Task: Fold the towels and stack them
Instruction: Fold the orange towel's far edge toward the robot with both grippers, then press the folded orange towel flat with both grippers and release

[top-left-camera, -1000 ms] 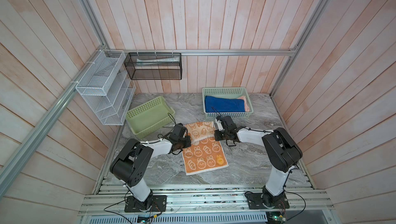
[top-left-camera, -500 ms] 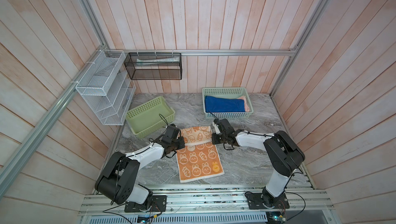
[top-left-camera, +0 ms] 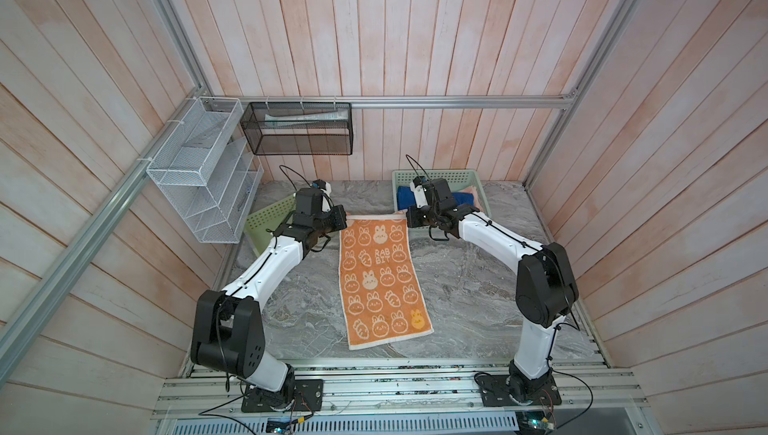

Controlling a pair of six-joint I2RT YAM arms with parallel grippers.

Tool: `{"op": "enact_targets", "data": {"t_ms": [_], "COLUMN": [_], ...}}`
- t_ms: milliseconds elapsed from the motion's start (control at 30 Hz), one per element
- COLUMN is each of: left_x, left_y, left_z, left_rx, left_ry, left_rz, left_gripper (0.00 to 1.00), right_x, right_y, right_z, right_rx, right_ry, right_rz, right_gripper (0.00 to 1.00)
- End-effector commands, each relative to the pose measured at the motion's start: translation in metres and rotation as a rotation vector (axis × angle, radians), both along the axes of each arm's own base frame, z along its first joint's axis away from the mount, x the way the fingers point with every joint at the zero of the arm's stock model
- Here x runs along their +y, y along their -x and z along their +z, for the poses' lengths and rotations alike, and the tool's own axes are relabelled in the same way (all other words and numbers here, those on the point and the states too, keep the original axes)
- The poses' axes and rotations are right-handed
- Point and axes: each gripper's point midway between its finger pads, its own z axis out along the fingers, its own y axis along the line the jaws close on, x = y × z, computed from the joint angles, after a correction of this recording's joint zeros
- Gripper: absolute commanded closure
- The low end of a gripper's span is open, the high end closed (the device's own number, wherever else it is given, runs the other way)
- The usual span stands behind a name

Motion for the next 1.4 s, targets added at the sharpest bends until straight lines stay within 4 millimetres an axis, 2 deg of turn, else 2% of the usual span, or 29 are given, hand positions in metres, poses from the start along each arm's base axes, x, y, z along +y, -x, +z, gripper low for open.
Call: {"op": "enact_targets", "data": {"t_ms": [0, 133, 267, 400, 533, 667, 800, 967, 1067, 1200, 1267, 1367], "left_x": [0.004, -0.002, -0.008, -0.019, -0.022, -0.018, -0.020, -0.022, -0.019, -0.008, -0.004, 0.000], "left_y": [0.018, 0.047, 0.083, 0.131, 0.174, 0.195, 0.203, 0.197, 0.181, 0.149, 0.133, 0.108], "left_z": [0.010, 0.000, -0.021, -0.052, -0.094, -0.128, -0.155, -0.178, -0.183, -0.189, -0.187, -0.167], "left_rx": [0.009, 0.045, 0.108, 0.204, 0.323, 0.388, 0.452, 0.497, 0.474, 0.462, 0.456, 0.422], "left_ry": [0.004, 0.058, 0.088, 0.133, 0.165, 0.207, 0.212, 0.173, 0.132, 0.108, 0.088, 0.065], "left_rz": [-0.020, -0.031, -0.032, -0.041, -0.026, -0.004, -0.016, -0.020, -0.015, -0.011, -0.019, -0.033], "left_gripper": [1.00, 1.00, 1.00, 1.00, 1.00, 1.00, 1.00, 1.00, 1.00, 1.00, 1.00, 1.00], "right_x": [-0.018, -0.020, -0.022, -0.024, -0.025, -0.027, -0.021, -0.021, -0.022, -0.022, -0.019, -0.010], "right_y": [0.019, 0.048, 0.085, 0.132, 0.182, 0.205, 0.207, 0.197, 0.183, 0.153, 0.138, 0.121], "right_z": [0.005, 0.002, -0.018, -0.045, -0.086, -0.120, -0.136, -0.150, -0.159, -0.163, -0.156, -0.132], "right_rx": [0.054, 0.088, 0.162, 0.271, 0.386, 0.470, 0.494, 0.489, 0.488, 0.481, 0.473, 0.430], "right_ry": [0.042, 0.011, -0.002, -0.015, -0.037, -0.050, -0.032, 0.010, 0.025, 0.024, 0.024, 0.032], "right_rz": [-0.004, 0.011, 0.024, 0.035, 0.042, 0.036, 0.051, 0.051, 0.041, 0.028, 0.032, 0.050], "right_gripper": [1.00, 1.00, 1.00, 1.00, 1.00, 1.00, 1.00, 1.00, 1.00, 1.00, 1.00, 1.00]}}
